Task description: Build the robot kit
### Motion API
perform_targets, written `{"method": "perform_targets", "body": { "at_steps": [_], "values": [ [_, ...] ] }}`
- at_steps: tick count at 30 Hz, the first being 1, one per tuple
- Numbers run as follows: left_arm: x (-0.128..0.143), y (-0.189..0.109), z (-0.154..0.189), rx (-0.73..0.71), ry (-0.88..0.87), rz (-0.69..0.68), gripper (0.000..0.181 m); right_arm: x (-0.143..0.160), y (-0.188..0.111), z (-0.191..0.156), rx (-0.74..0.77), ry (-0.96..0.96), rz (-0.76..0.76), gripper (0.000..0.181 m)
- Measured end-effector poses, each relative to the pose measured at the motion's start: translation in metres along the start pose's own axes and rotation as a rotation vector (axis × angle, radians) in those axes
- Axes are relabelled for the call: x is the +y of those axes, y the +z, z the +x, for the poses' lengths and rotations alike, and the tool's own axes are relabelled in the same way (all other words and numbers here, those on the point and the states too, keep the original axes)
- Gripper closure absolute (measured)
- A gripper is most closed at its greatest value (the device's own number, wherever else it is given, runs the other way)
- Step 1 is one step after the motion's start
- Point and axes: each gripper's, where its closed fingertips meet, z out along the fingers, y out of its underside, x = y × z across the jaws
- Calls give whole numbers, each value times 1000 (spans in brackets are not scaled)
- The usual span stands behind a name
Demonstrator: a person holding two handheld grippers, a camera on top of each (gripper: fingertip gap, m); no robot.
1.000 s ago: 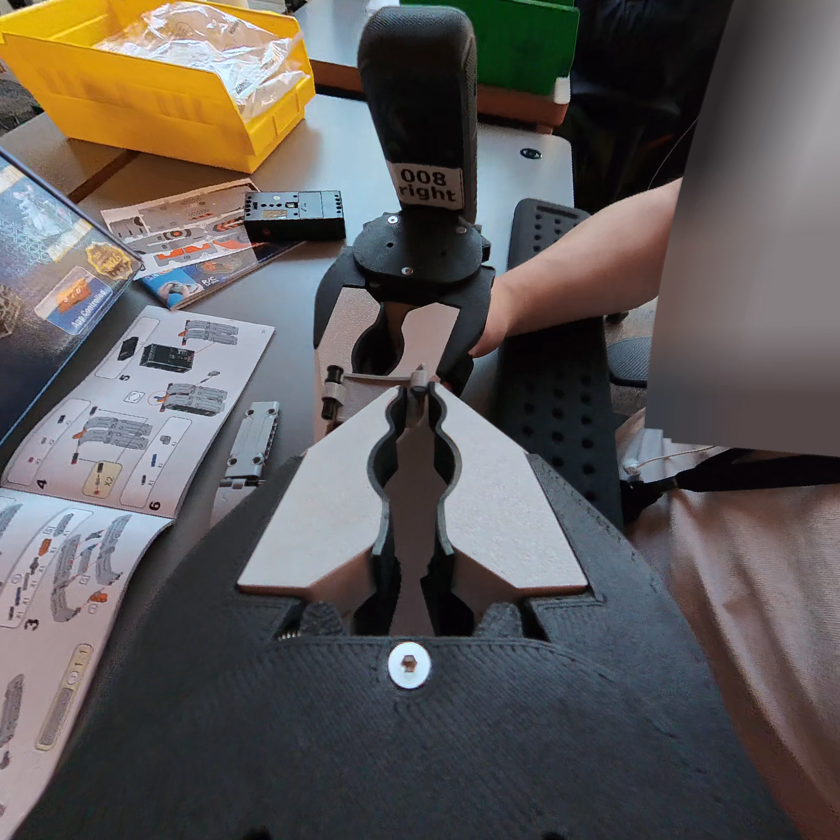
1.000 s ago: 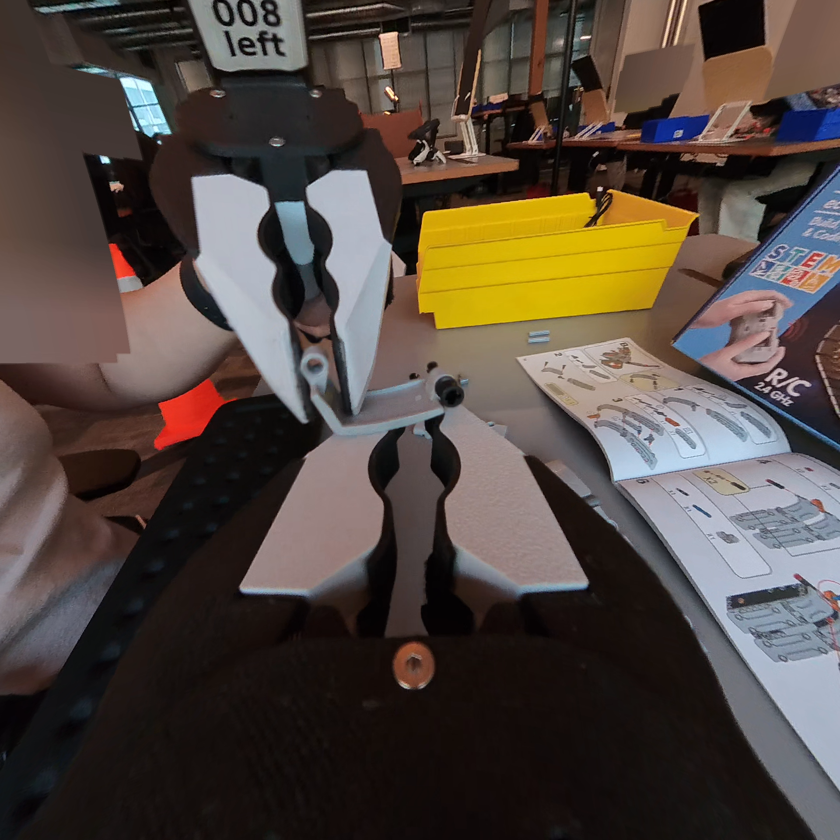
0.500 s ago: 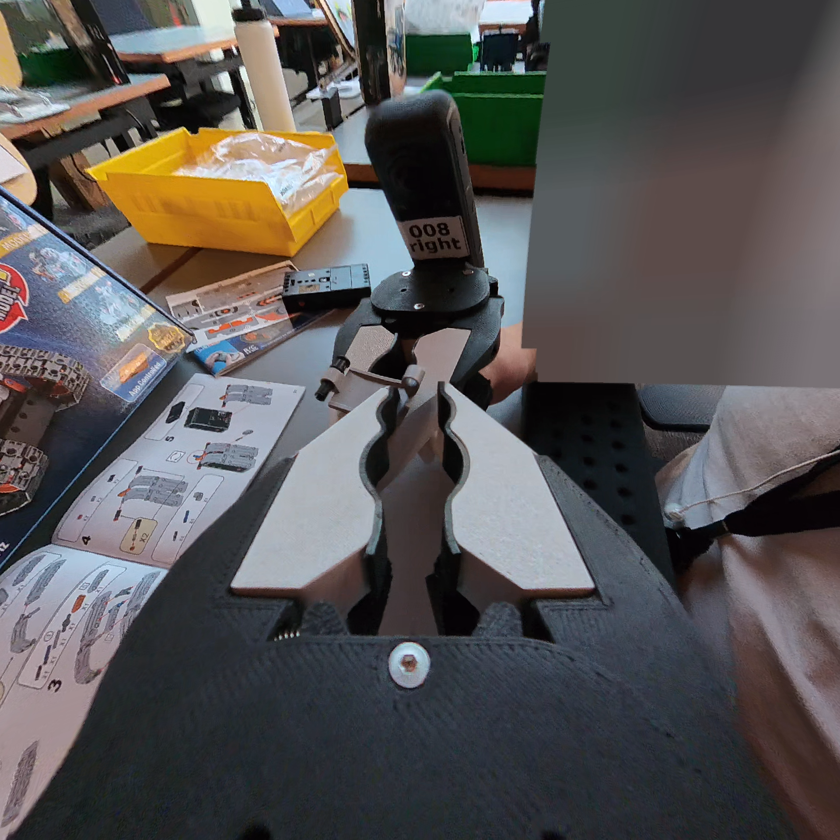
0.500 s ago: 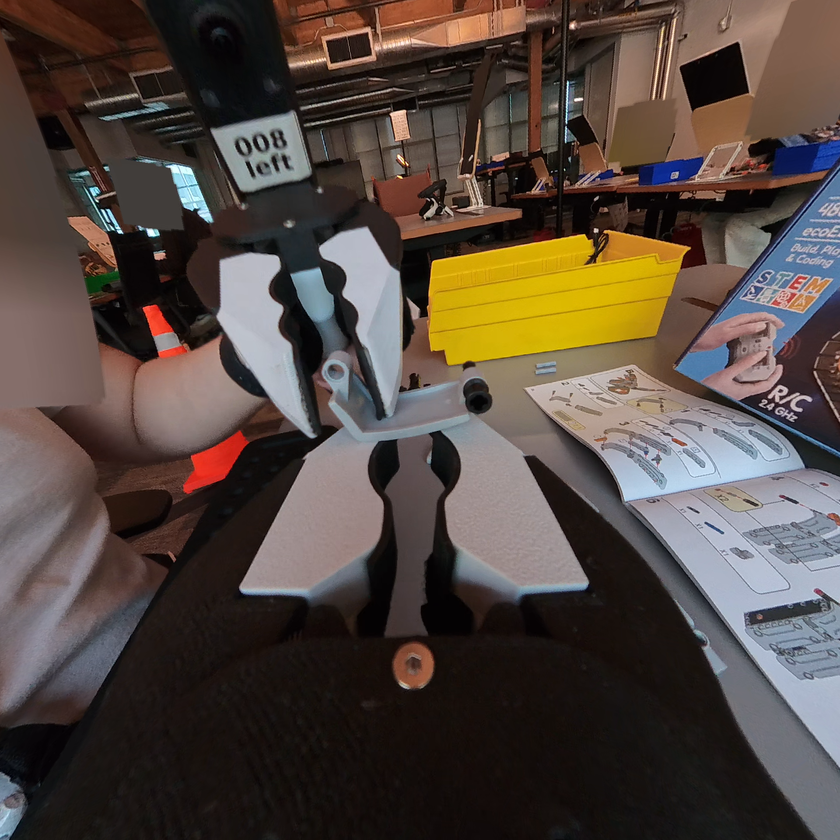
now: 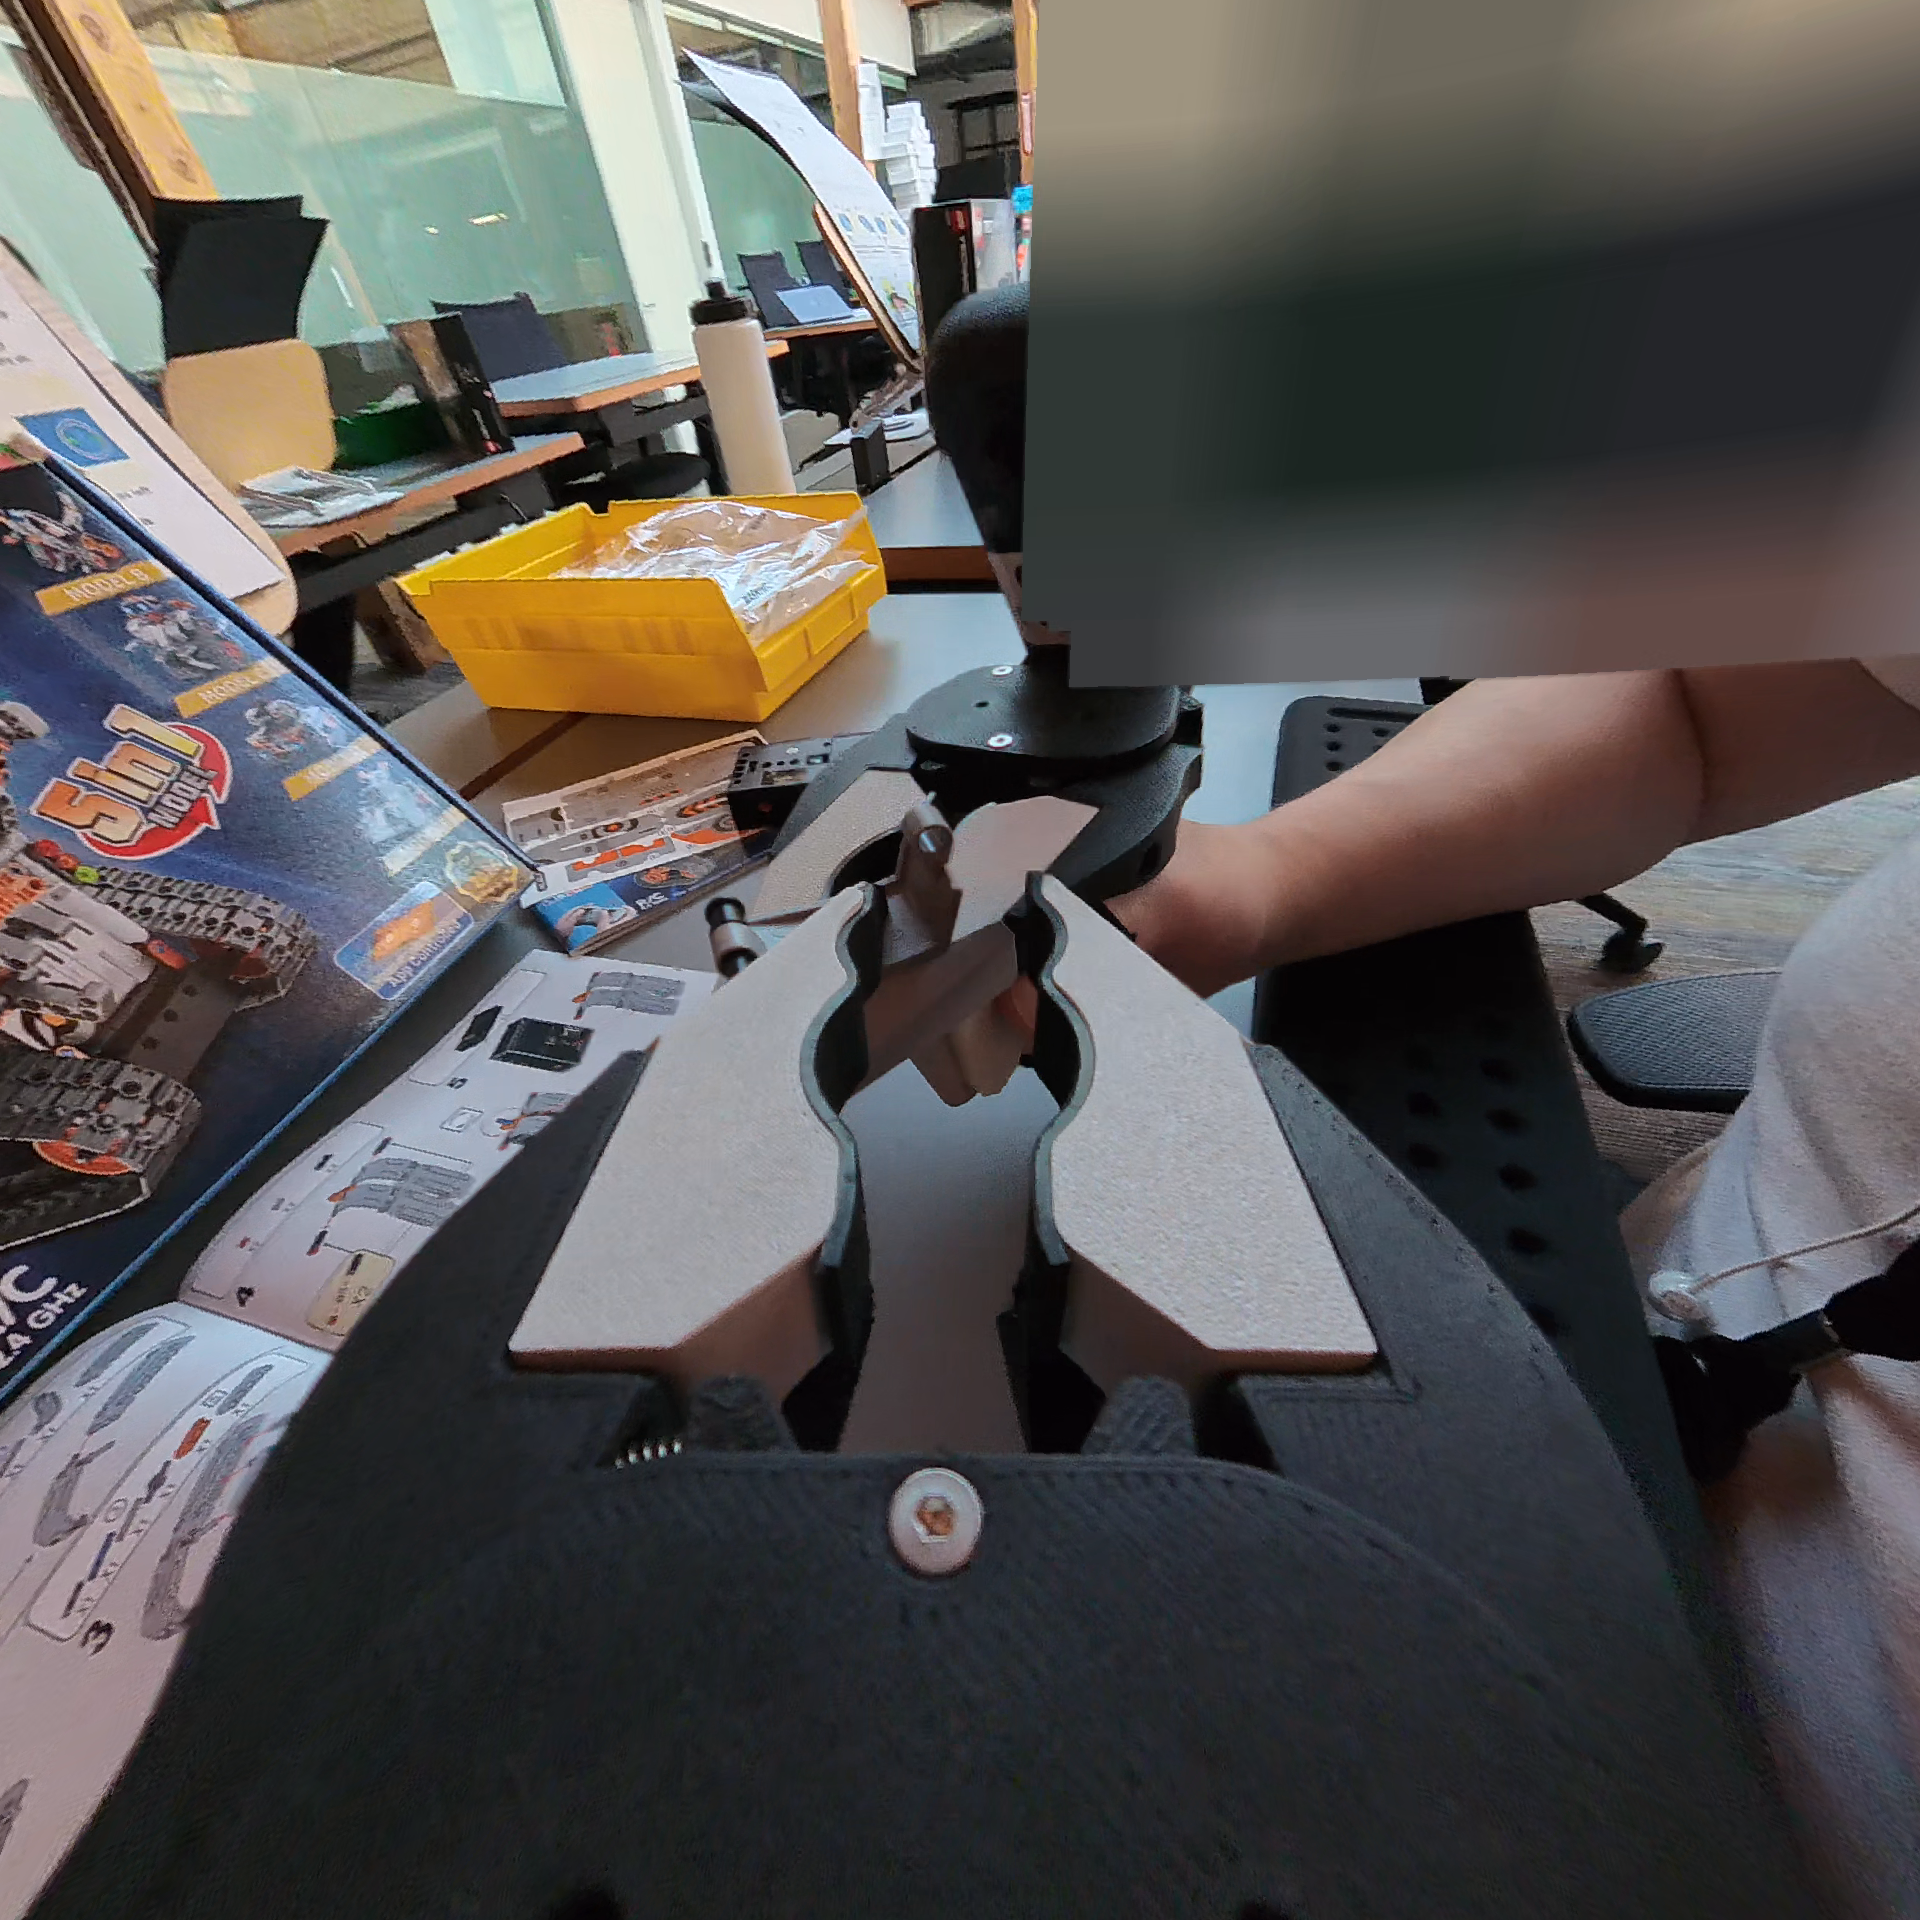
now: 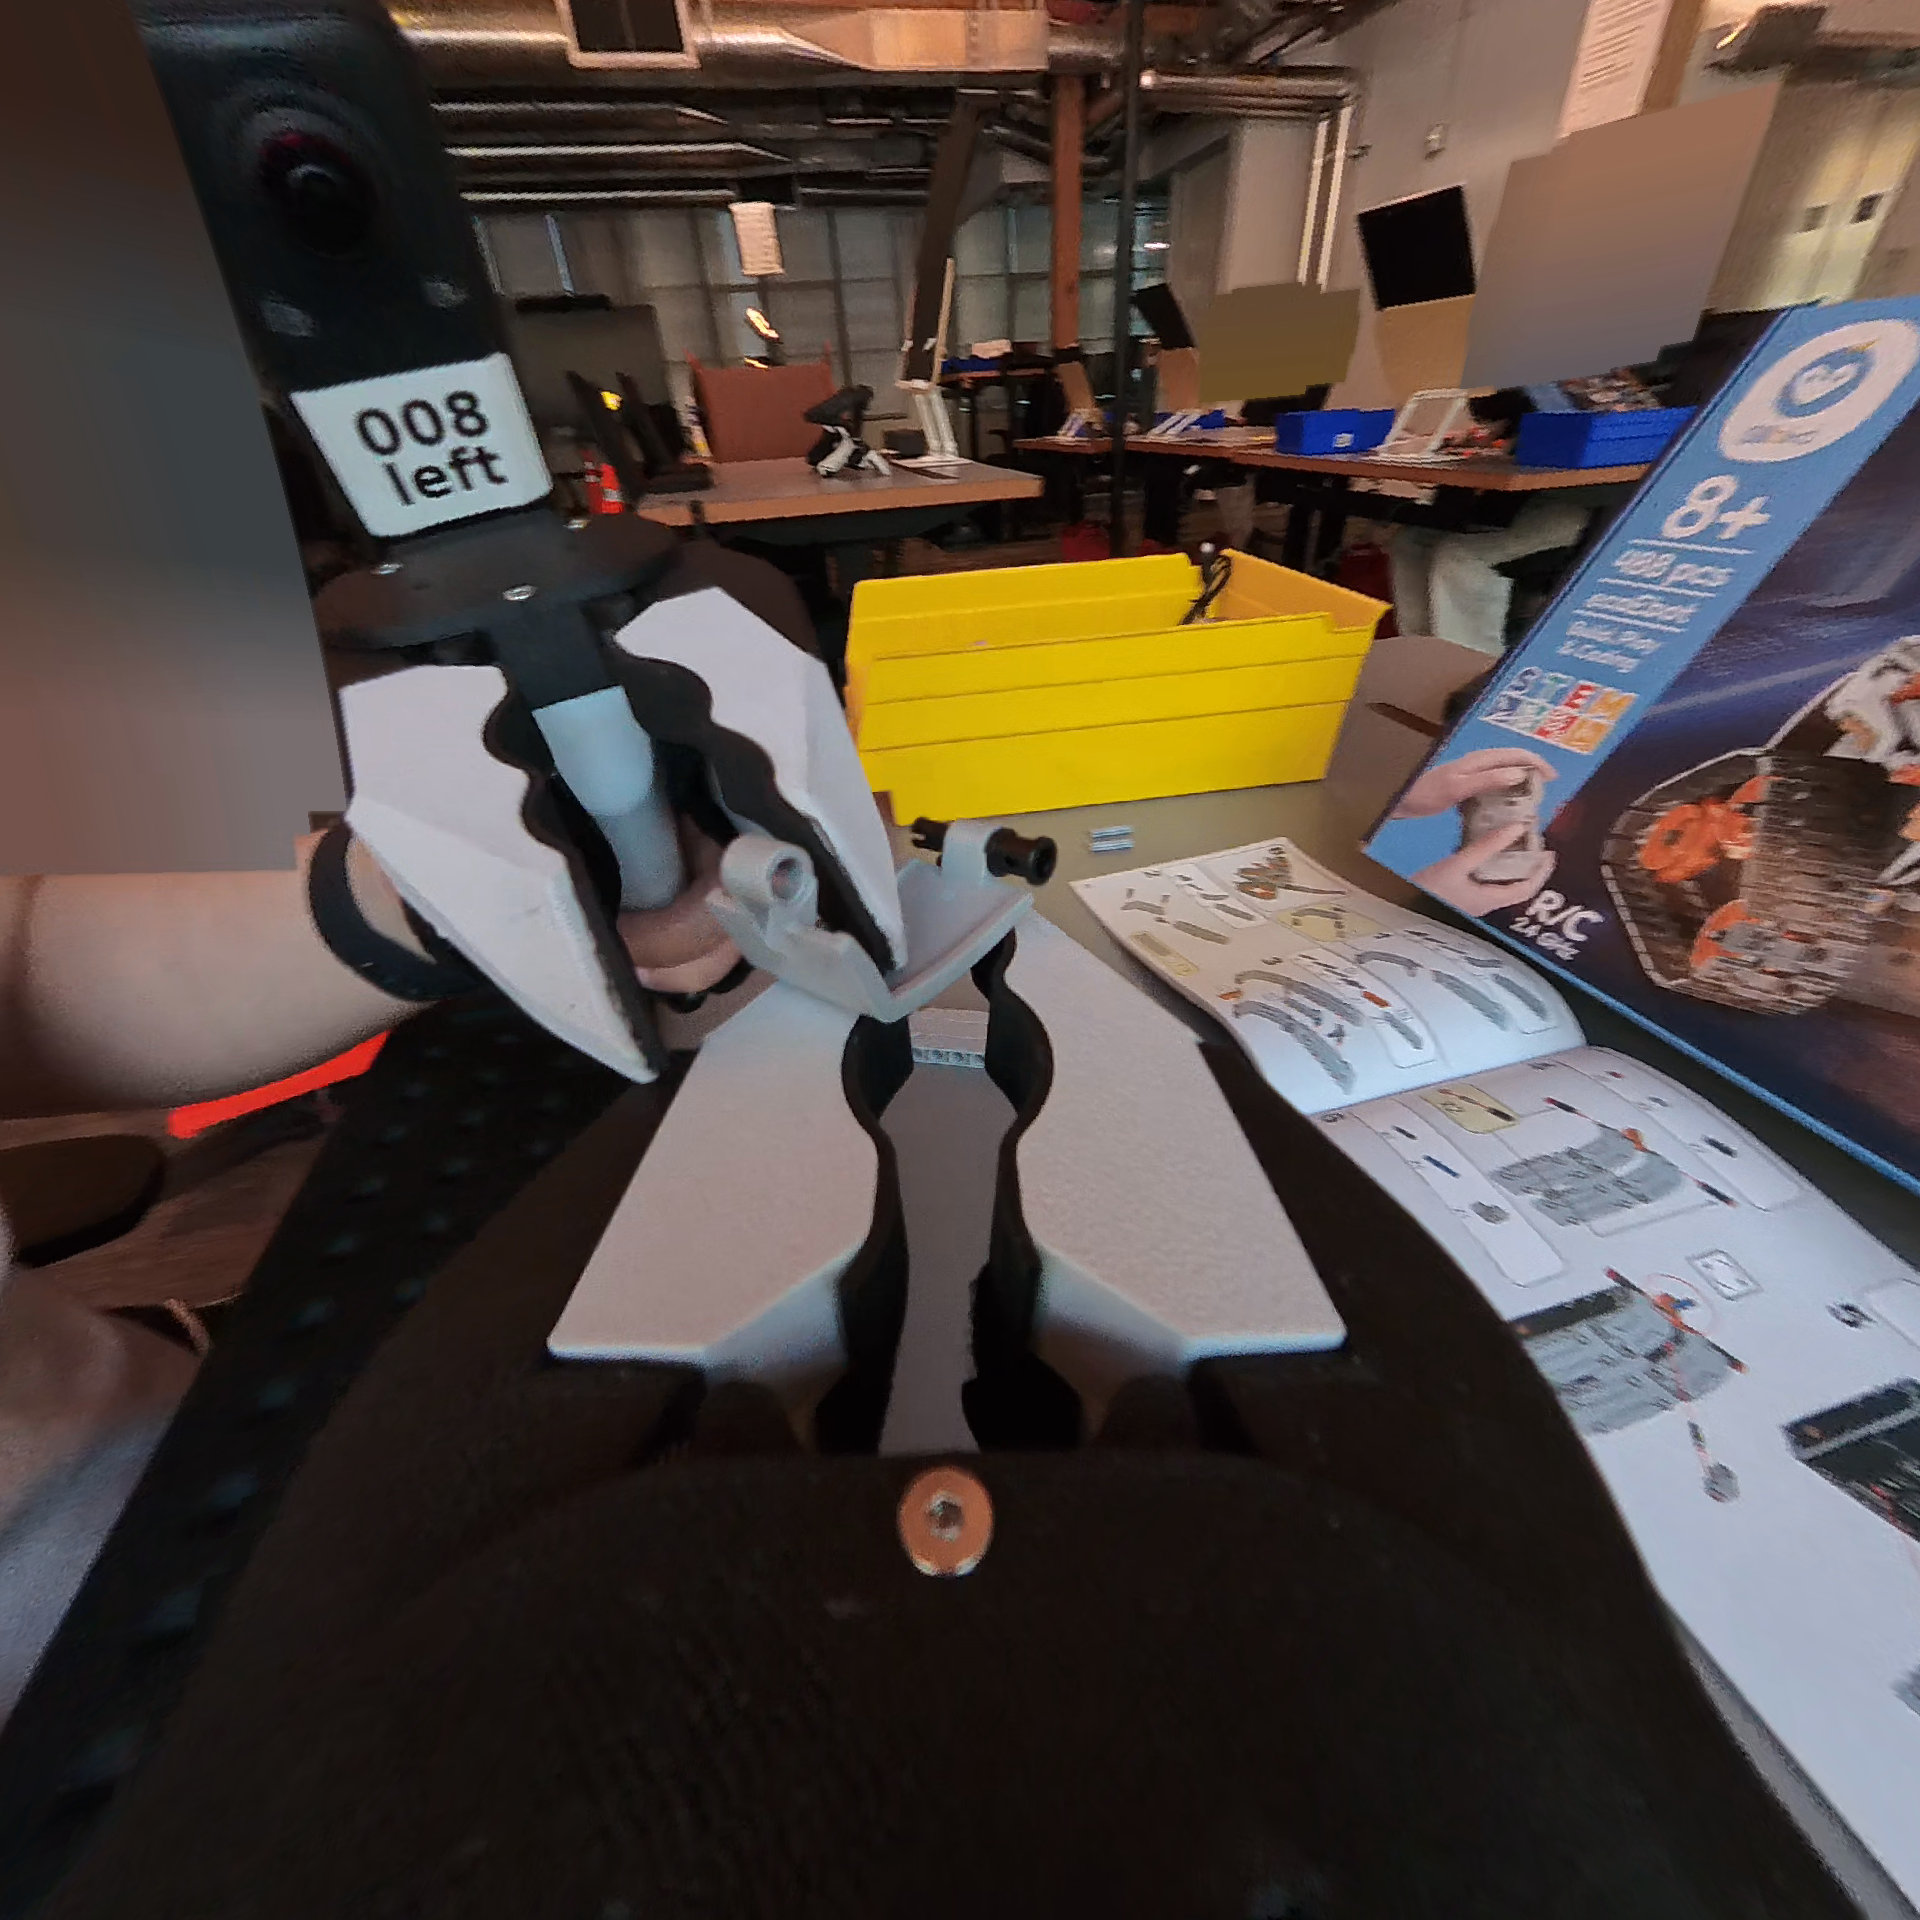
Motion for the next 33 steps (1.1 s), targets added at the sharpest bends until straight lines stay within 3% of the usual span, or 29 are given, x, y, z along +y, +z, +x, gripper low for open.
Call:
{"method": "perform_targets", "body": {
  "at_steps": [4, 9, 13, 19, 22, 25, 29, 33],
  "values": [
    [-2, 0, -4, -66, 27, 48, 174, -1, 1, -1, 45, -77, -17, 176],
    [-2, -3, -7, -106, 52, 77, 180, 6, 3, -5, 76, -187, -69, 176],
    [-3, -8, -5, -88, 55, 63, 181, 9, 3, -2, 94, -210, -95, 176],
    [-4, -26, -9, -88, 34, 29, 181, -3, -17, 34, 270, -241, -104, 176],
    [0, -28, -8, -66, 27, 0, 181, -16, -18, 31, 305, -325, -83, 175],
    [-4, -33, -14, -82, 9, 13, 181, -27, -20, 24, 298, -394, -66, 175],
    [-12, -40, -23, -69, -12, 38, 181, -48, -17, 5, 176, -346, 16, 175],
    [-19, -39, -31, -62, -23, 55, 181, -56, -10, 7, 215, -390, 12, 175]
  ]
}}
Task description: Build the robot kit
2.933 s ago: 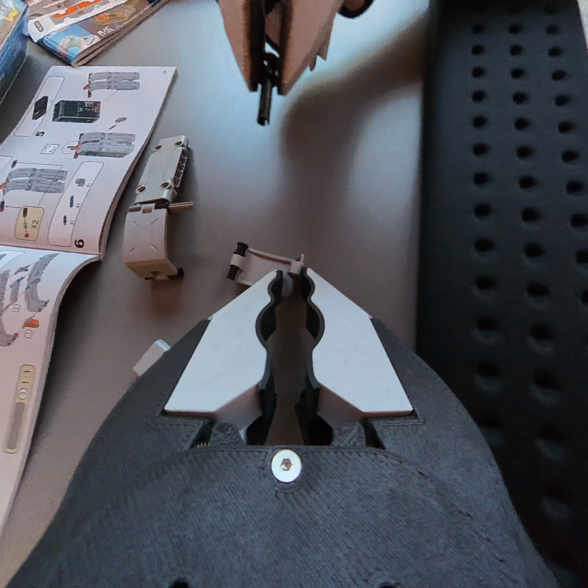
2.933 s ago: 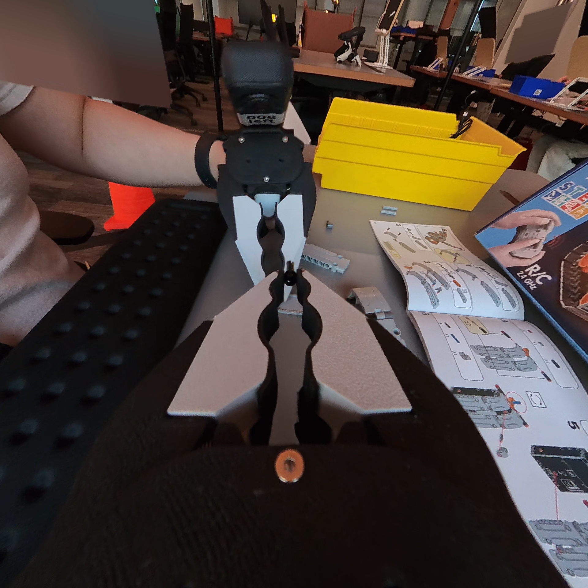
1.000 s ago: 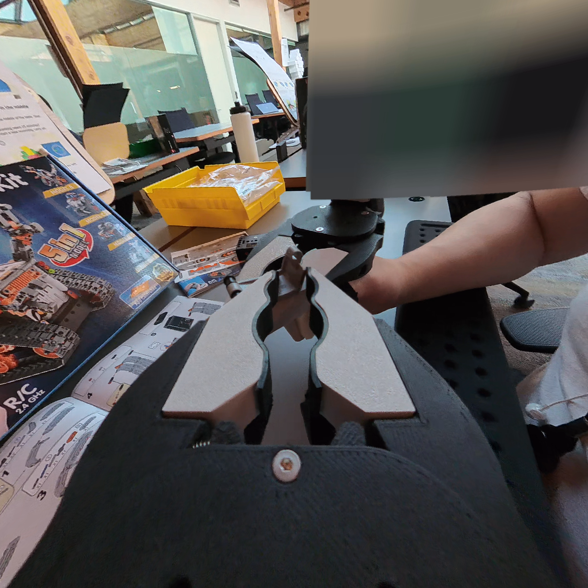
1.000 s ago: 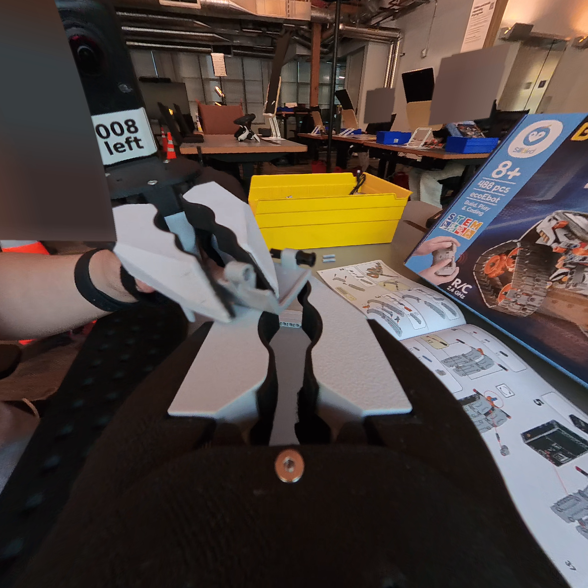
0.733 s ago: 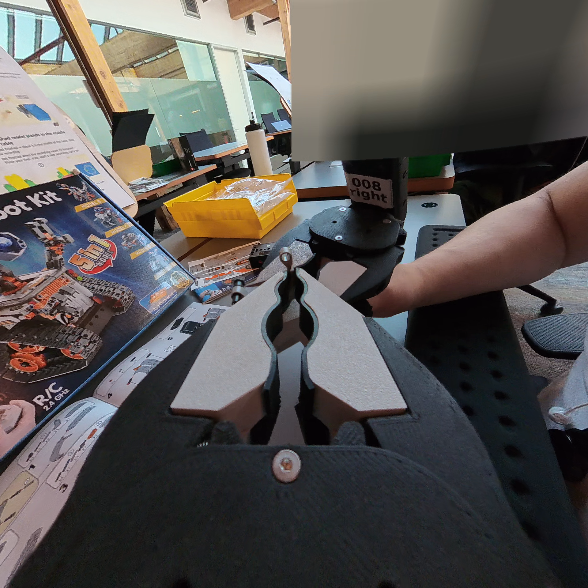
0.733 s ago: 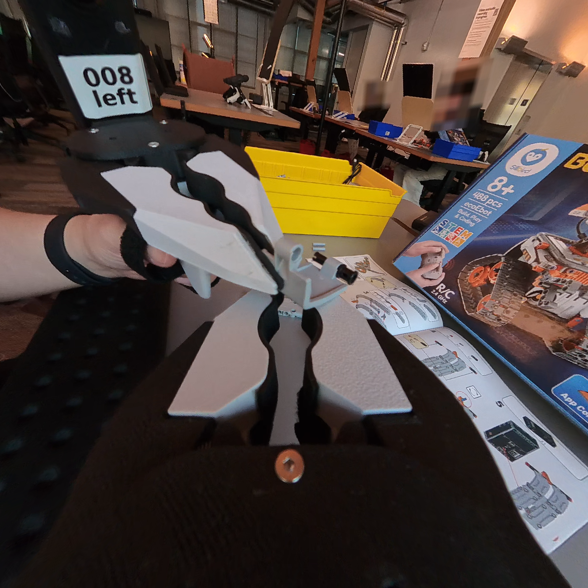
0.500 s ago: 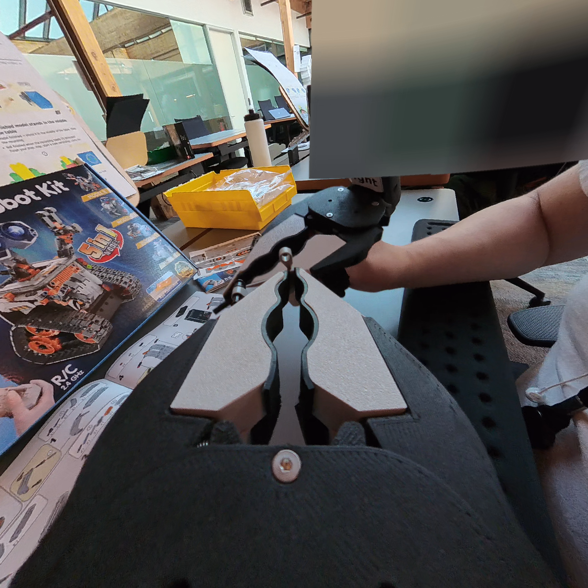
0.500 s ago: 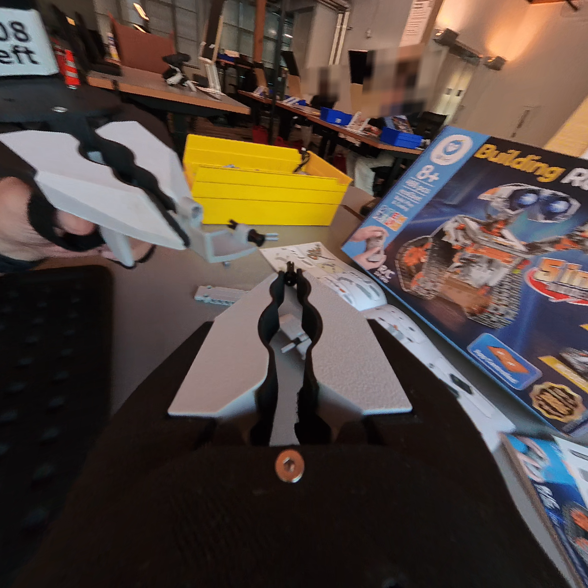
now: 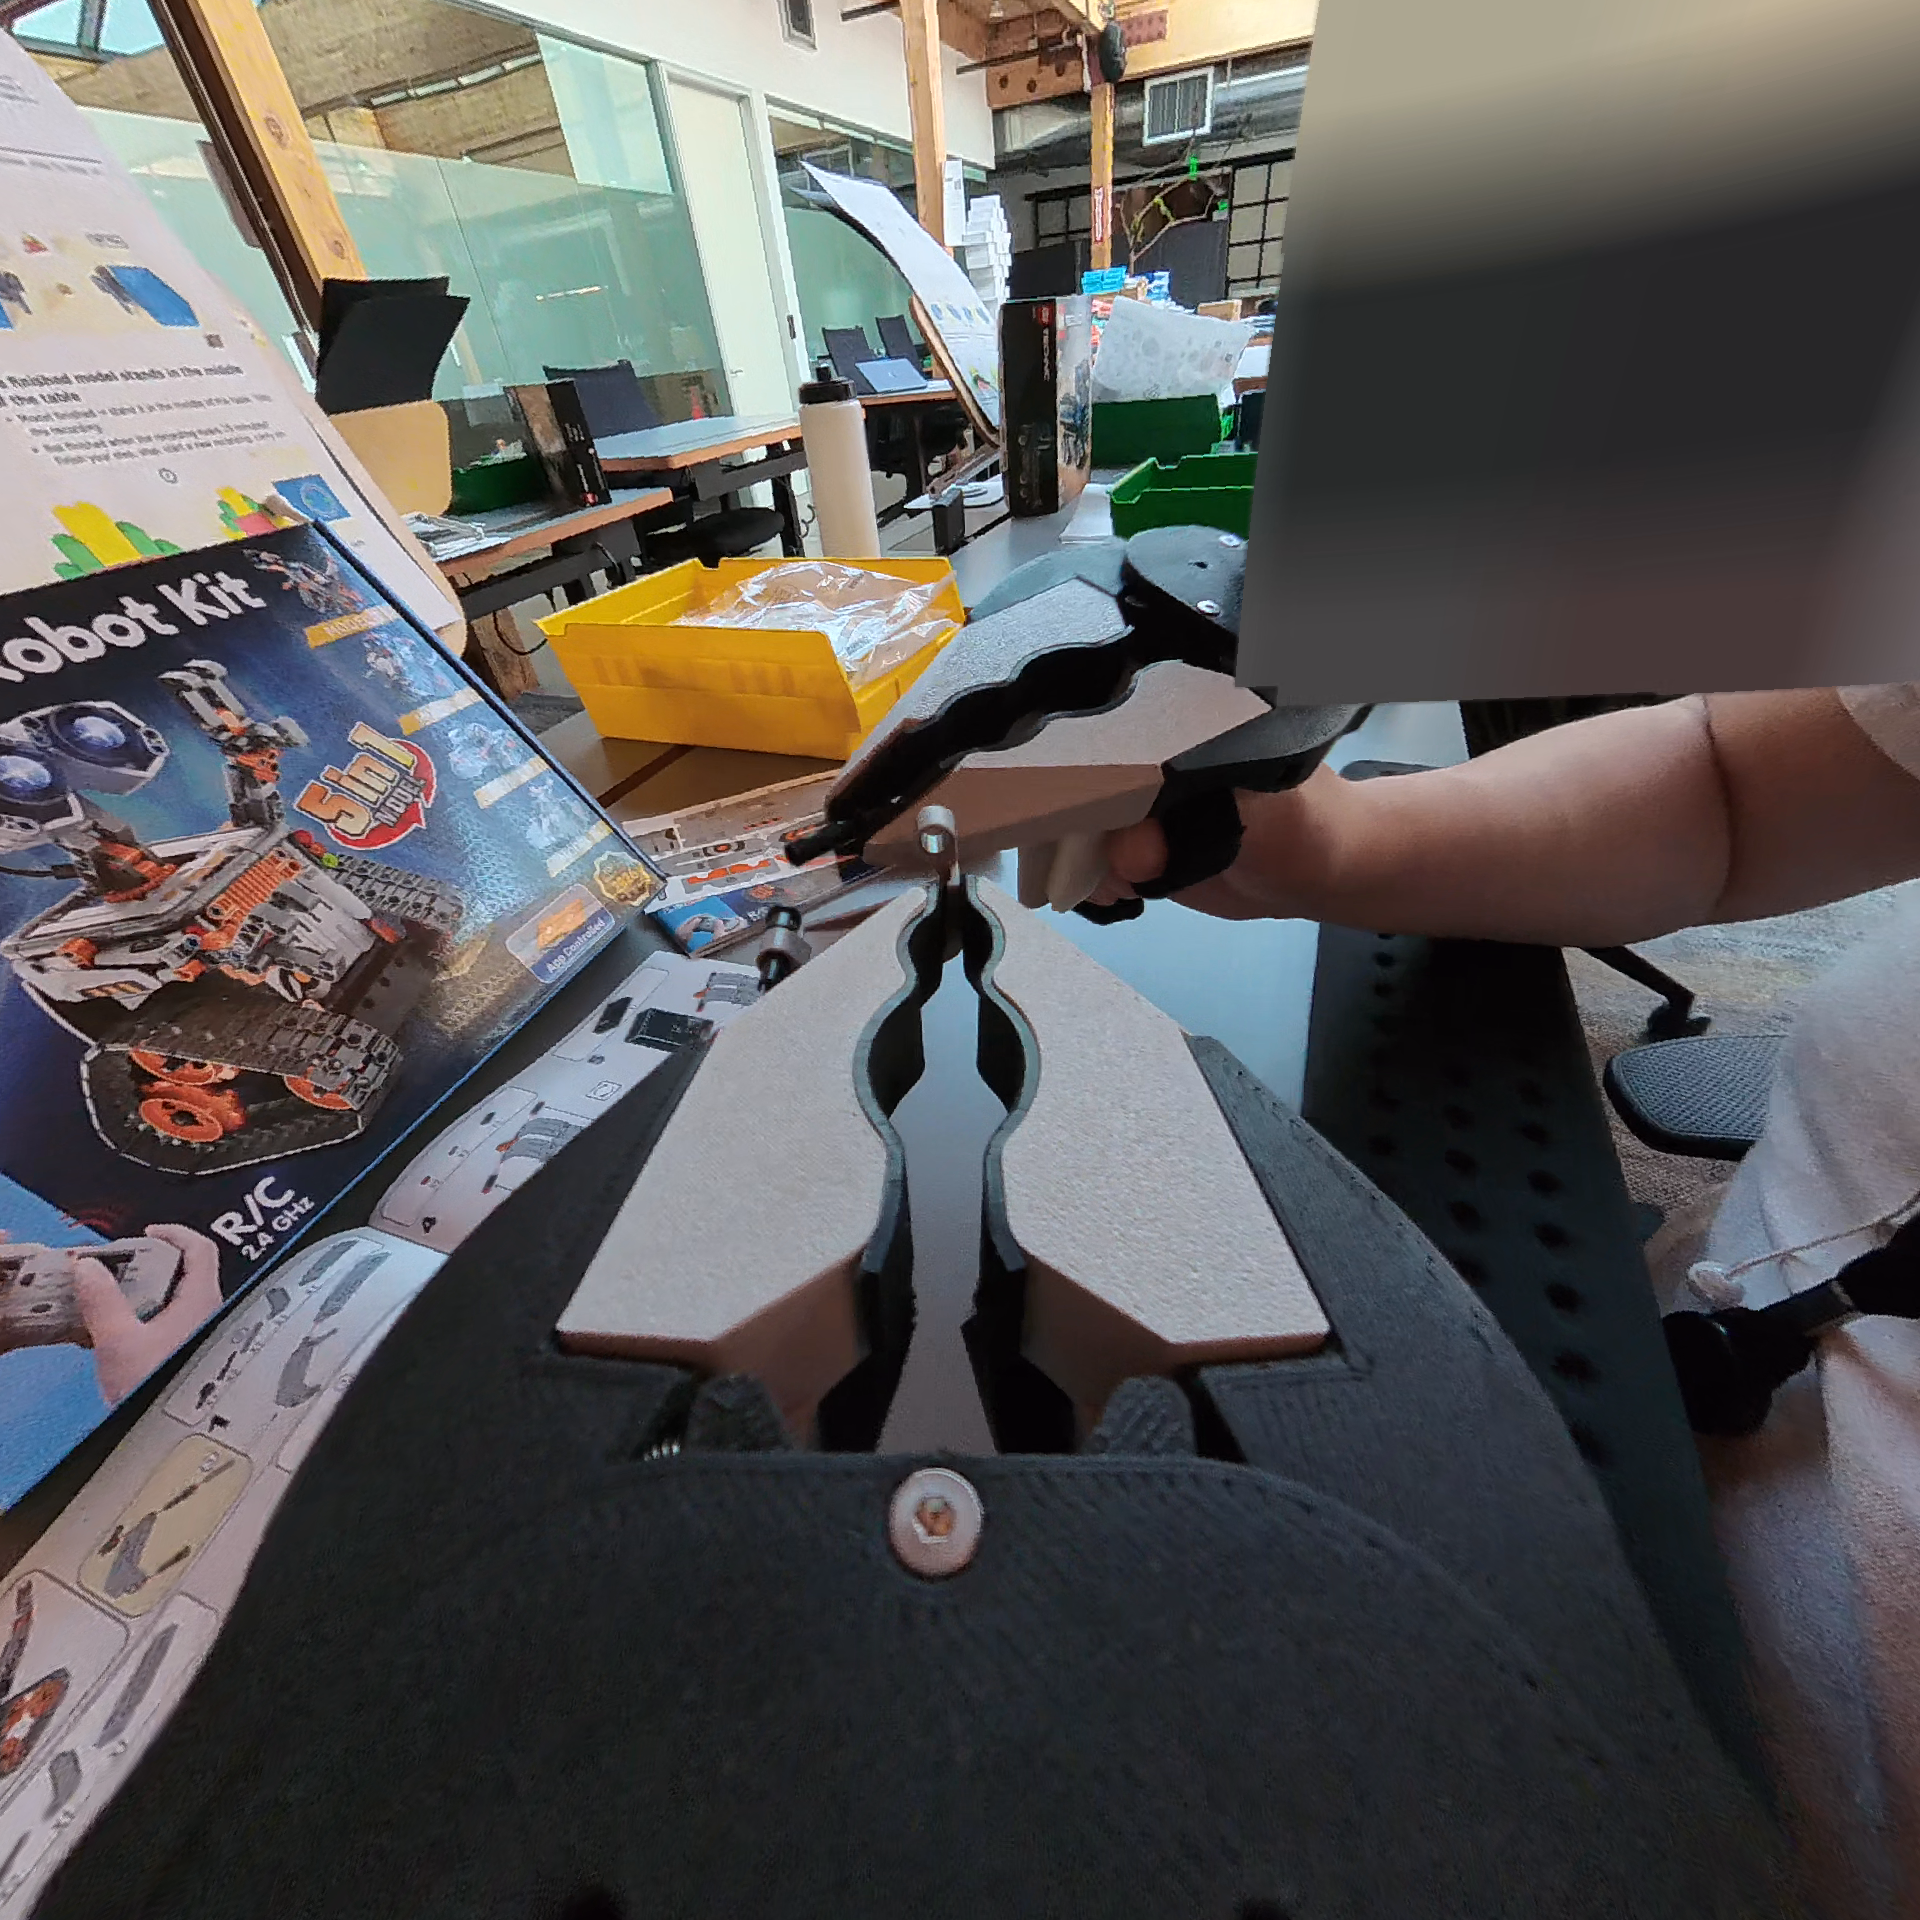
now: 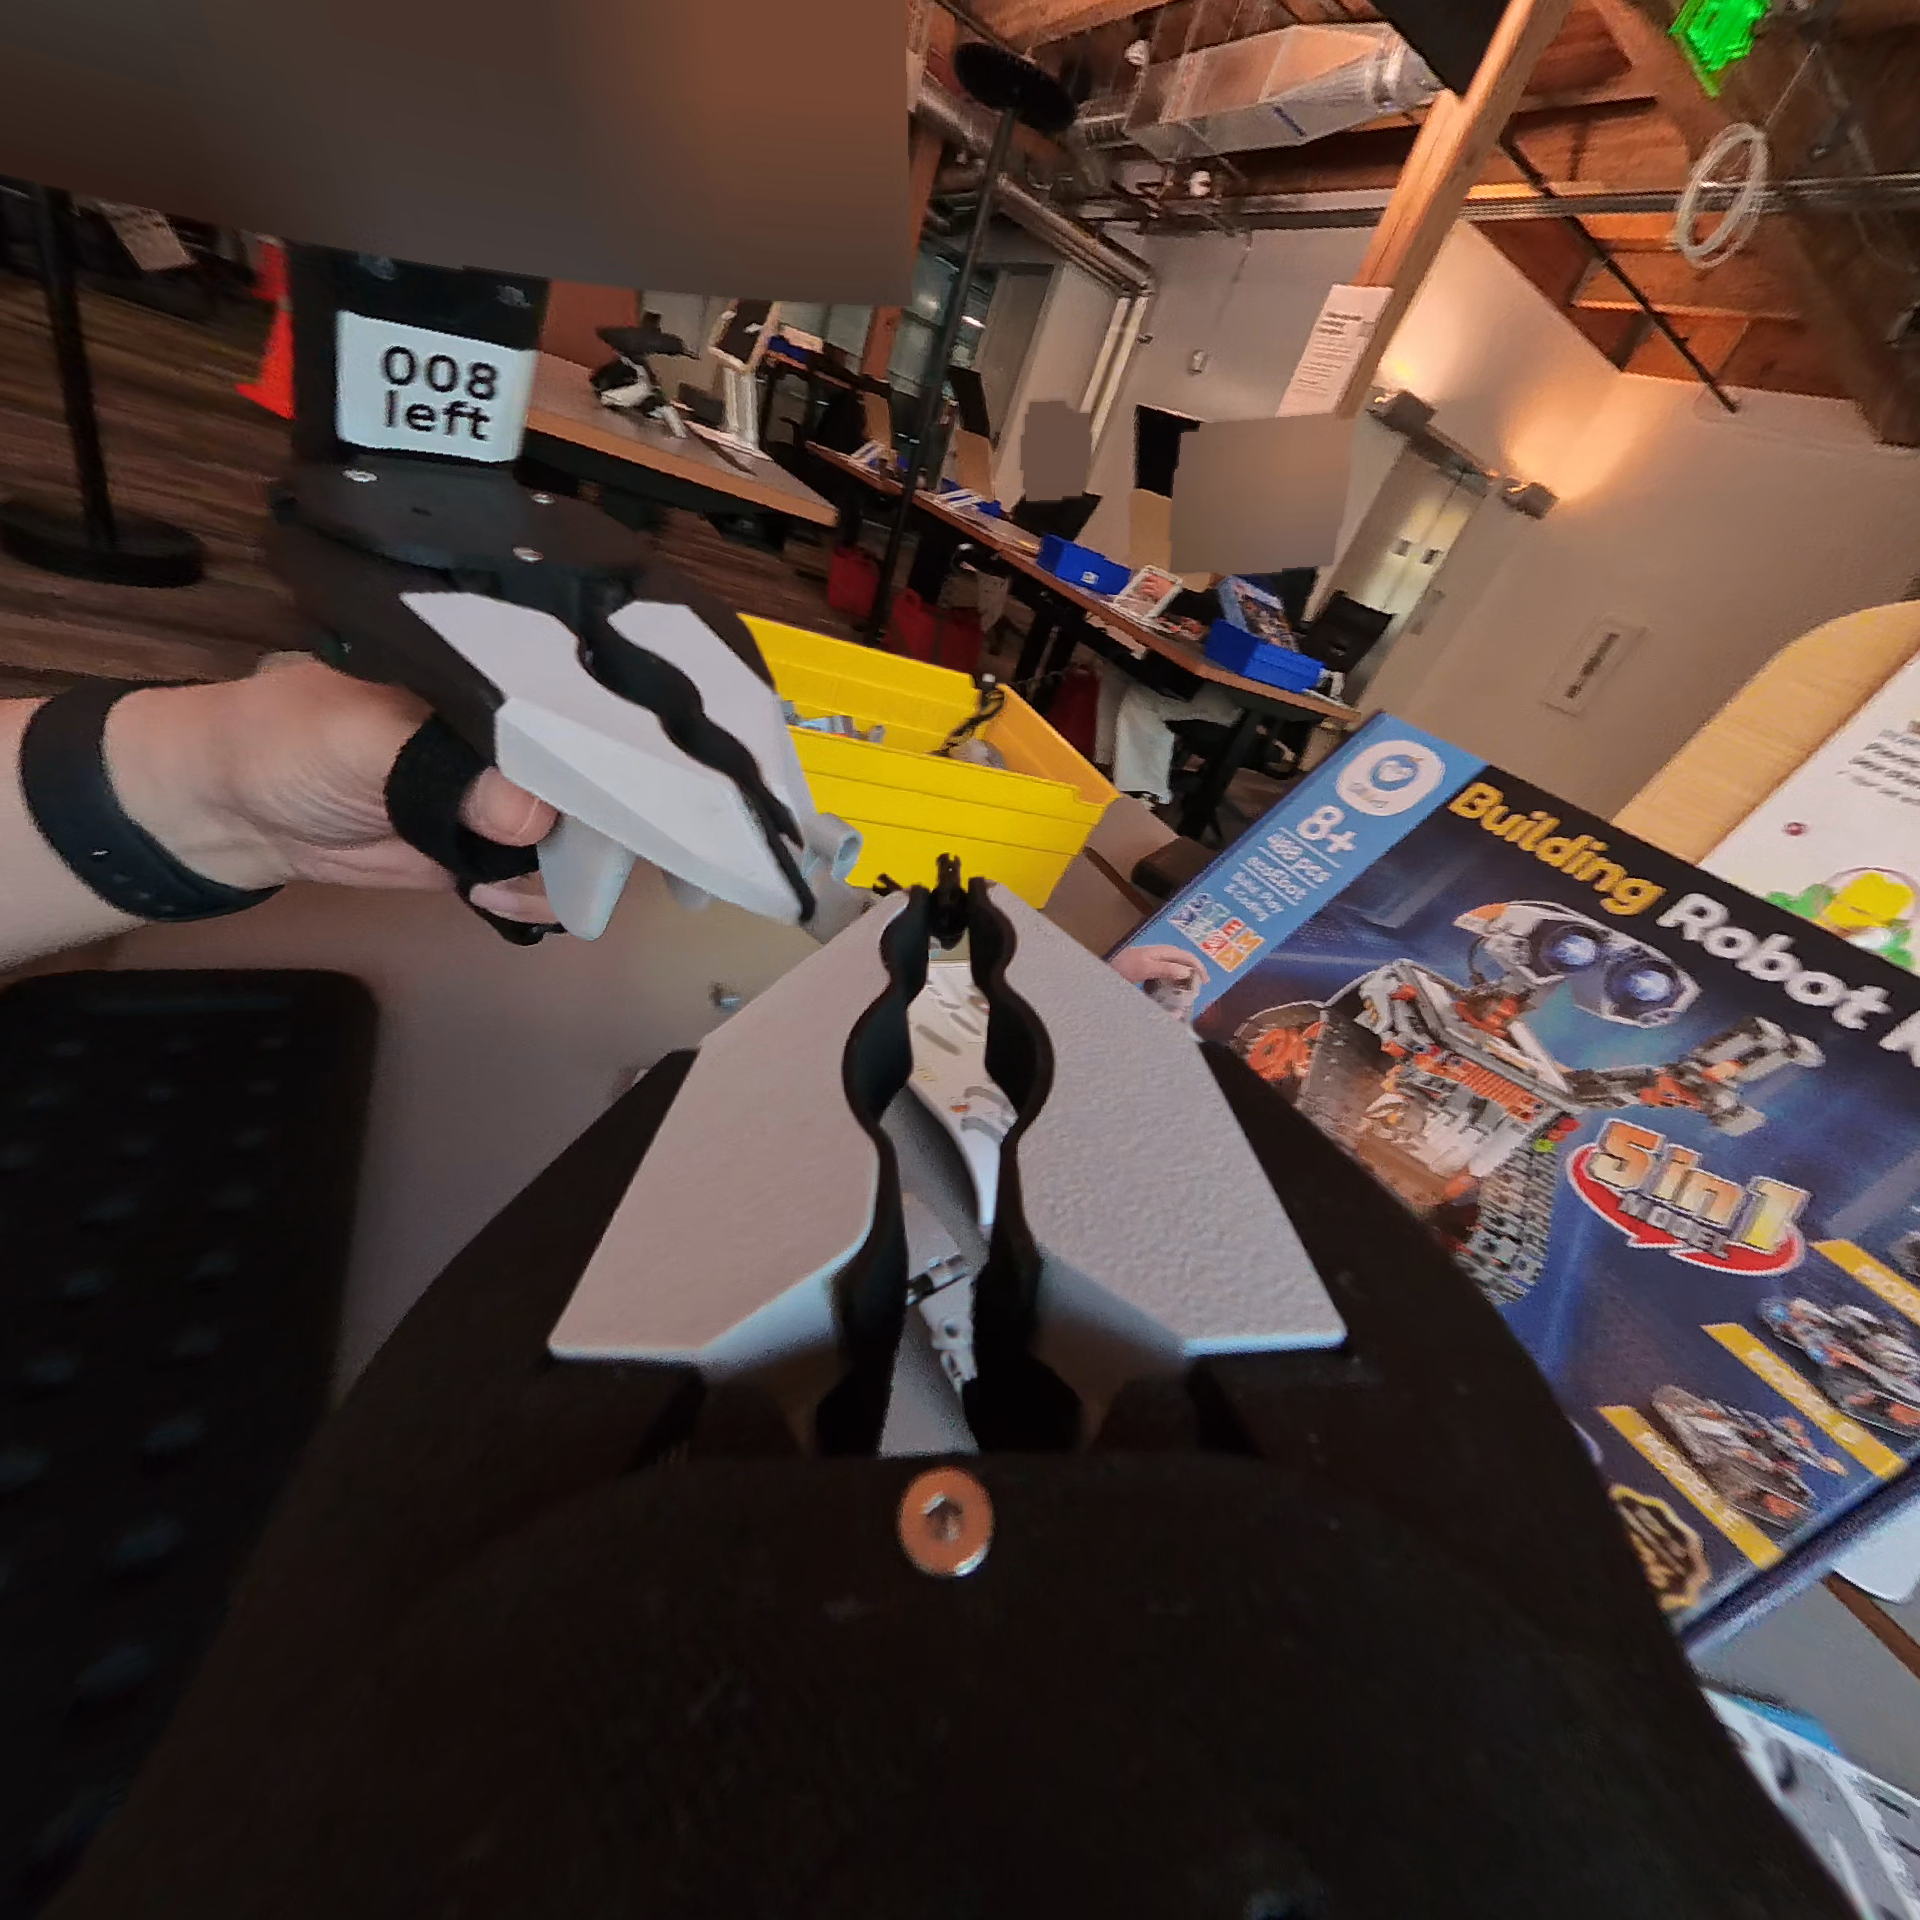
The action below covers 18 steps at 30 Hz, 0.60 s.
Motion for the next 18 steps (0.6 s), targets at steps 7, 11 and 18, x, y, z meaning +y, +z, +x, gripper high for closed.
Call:
{"method": "perform_targets", "body": {
  "at_steps": [7, 11, 18],
  "values": [
    [-47, -1, -20, 38, 53, 53, 181, -48, -6, 41, 16, -57, 80, 175],
    [-103, 2, -36, 117, 122, 23, 181, -103, -12, 54, -360, 197, 33, 174],
    [-157, 3, -29, 215, 143, 122, 181, -166, -48, 66, -475, 332, 292, 176]
  ]
}}
